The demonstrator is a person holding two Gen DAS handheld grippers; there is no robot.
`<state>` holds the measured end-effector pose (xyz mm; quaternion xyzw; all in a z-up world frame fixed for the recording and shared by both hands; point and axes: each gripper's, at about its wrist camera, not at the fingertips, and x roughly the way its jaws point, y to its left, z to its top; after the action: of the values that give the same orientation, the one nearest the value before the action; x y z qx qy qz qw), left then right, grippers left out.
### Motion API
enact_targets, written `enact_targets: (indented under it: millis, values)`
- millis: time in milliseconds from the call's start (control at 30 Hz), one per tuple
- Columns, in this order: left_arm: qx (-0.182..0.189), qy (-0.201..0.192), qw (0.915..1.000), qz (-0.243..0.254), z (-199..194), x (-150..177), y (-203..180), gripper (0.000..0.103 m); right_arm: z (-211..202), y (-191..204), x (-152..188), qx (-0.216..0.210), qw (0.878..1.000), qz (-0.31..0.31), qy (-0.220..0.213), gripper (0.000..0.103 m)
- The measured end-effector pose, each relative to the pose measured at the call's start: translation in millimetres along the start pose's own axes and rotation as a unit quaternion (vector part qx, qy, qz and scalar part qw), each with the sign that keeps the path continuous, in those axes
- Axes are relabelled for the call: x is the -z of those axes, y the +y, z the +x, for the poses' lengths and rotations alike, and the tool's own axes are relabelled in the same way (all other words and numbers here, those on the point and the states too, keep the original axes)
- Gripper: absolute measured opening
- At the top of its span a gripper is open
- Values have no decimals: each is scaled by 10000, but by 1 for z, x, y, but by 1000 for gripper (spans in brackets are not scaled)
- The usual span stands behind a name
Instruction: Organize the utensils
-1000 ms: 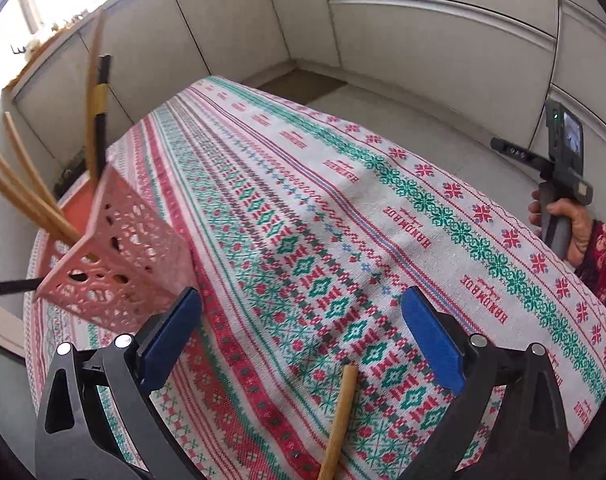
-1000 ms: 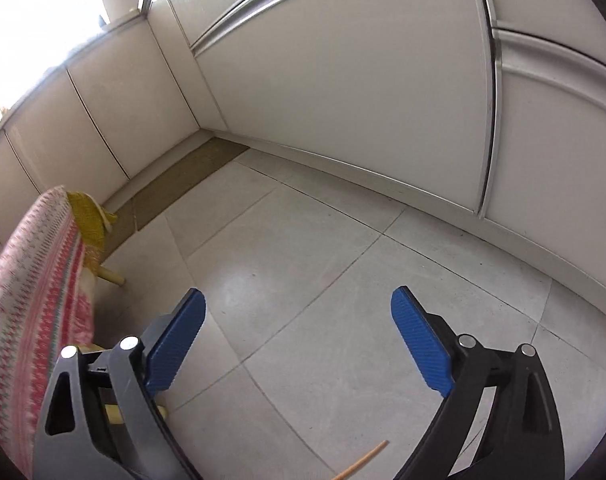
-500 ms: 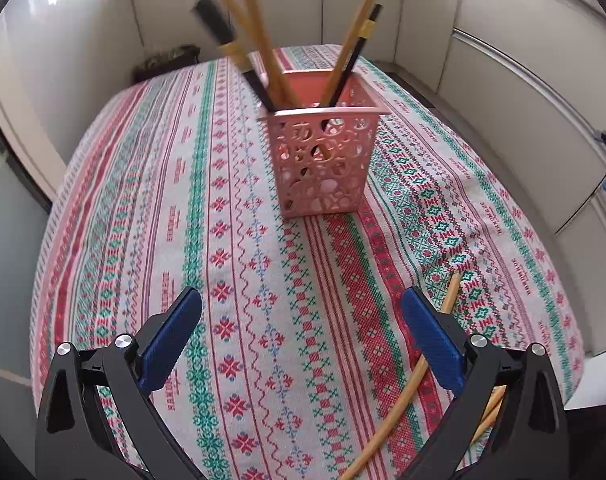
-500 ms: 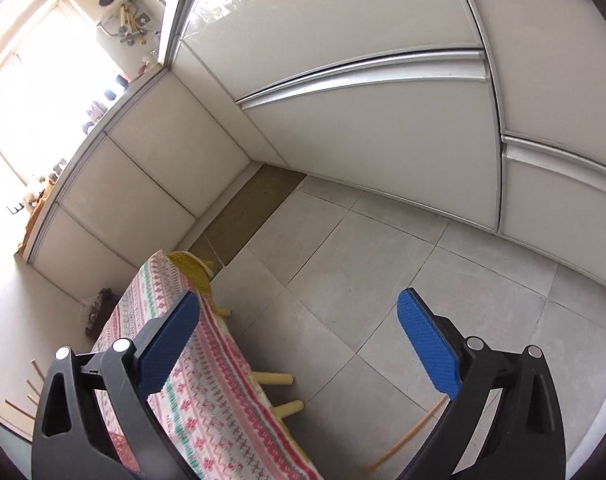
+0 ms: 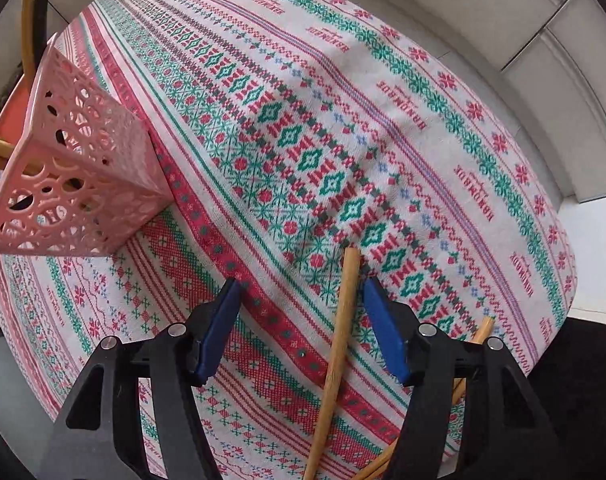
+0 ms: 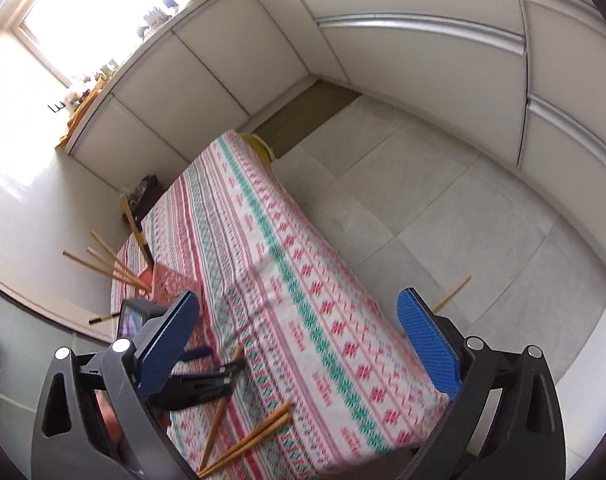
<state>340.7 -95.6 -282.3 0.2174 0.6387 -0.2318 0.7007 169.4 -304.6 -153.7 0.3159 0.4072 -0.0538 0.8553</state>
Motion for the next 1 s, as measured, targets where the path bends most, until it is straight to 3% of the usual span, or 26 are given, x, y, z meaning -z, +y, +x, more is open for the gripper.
enact_targets:
  millis: [33,133,200,233,267,400,567,633,767,800,967,1000]
  values:
    - [114,67,9999,51,1,-2,0,58,0,0,7,10,9999,27,103,96]
    - [-20,201,9992,349,3,-6,-9,53,5,-6,22,64,9987,212,469,96]
    - [64,279,9986,446,1,-8,-17,37,12,-11,29,-7,9958,502,760,96]
    - [80,276,9982,522,0,-7,-22,17,15,-11,33,-53,9939,640,892,96]
    - [107,270,9979,580,-1,-6,-28,6,17,-12,38,-89,9919,788,990,96]
    - [8,-138,9993,345,-10,13,-32,6,31,-11,57,-222,9827,1242,1353,96]
    - [30,-1242,9922,-105,-72,70,-18,6,61,8,87,-319,9687,1592,1876,93]
    - [-80,-1714,9848,-273,-100,98,-12,6,77,16,98,-323,9626,1696,2089,83]
    - [-100,-2407,9677,-748,-142,134,16,6,111,20,121,79,9504,1816,2525,43]
    - [-71,-2526,9640,-827,-148,132,23,6,115,18,126,193,9482,1893,2544,38]
    - [118,-2926,9511,-986,-167,140,40,6,122,23,138,614,9479,1898,2482,34]
    - [134,-2981,9490,-1016,-168,140,40,6,122,26,138,669,9496,1863,2430,28]
